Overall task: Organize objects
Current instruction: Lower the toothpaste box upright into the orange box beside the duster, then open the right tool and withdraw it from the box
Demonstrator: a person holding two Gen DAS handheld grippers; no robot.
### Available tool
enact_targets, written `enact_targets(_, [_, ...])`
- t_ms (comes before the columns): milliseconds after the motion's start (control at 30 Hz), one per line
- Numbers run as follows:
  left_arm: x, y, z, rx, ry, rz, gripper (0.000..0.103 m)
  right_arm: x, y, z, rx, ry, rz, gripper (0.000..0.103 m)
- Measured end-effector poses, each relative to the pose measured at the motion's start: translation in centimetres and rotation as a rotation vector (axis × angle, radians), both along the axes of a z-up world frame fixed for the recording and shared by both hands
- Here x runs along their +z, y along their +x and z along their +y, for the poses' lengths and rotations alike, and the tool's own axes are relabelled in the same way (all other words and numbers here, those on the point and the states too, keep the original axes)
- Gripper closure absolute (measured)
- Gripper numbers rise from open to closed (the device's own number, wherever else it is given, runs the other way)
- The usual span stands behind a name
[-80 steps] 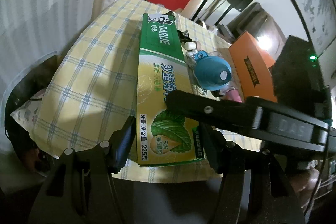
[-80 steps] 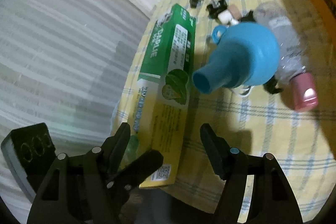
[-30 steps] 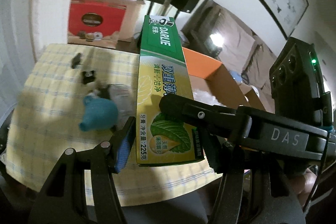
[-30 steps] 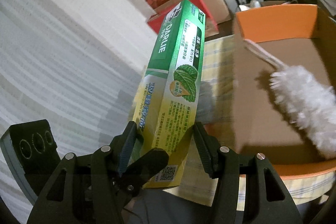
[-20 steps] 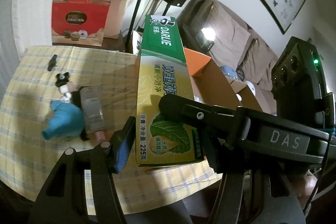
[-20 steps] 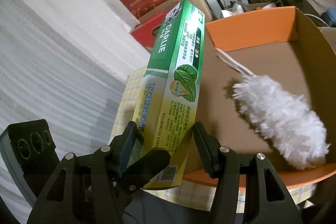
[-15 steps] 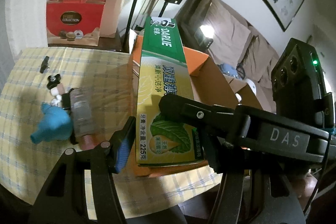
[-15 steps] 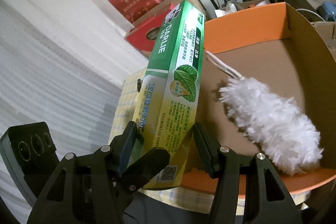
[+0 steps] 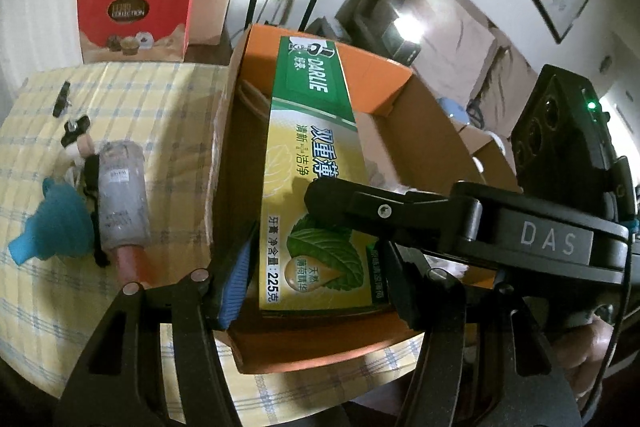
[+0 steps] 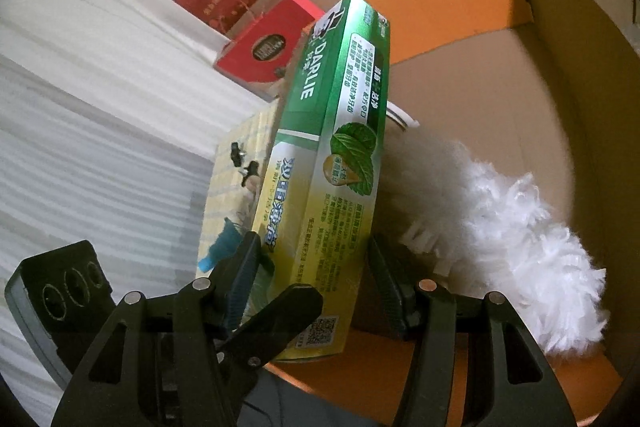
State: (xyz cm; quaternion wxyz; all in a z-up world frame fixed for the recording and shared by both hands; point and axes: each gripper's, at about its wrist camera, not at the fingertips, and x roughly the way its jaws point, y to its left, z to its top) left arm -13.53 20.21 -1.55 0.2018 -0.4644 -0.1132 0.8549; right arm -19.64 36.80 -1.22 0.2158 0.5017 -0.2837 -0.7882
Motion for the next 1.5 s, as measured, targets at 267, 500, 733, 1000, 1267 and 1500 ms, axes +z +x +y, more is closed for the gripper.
enact_targets(267, [0.3,0.7,0.3,-0.042,-0.027,0.010,0.041,-1.6,-0.2,1.7,-0.034,-0.019,-0.040,0.046])
enact_targets(500, [2.2,2.0,-2.1,-0.048,0.012,0.025,0.026,-1.8,-0.3,1.7,-0.052,-0.013,-0.047,0.046])
enact_targets(733, [3.4,1.8,-5.6,-0.004,-0.011,0.061,0.022,-0.8,0.0,0.5,-0.038,0.003,-0.019,0.046])
enact_targets(1000, [3.2,1.3,-9.6,0.061,-0.011,0.053,0.021,1.3,1.3,-1.6,-0.018,0.081,0.052,0.046])
enact_targets(1267, [3.2,1.5,-13.0,0.120,-0.036,0.065,0.007,3.3,2.6,-4.2,0.003,0.155,0.129,0.027])
enact_targets(1500, [3.5,1.6,-15.9,0.162,-0.099,0.091,0.000,4.2,3.3,-7.0,0.042,0.216,0.176,0.016])
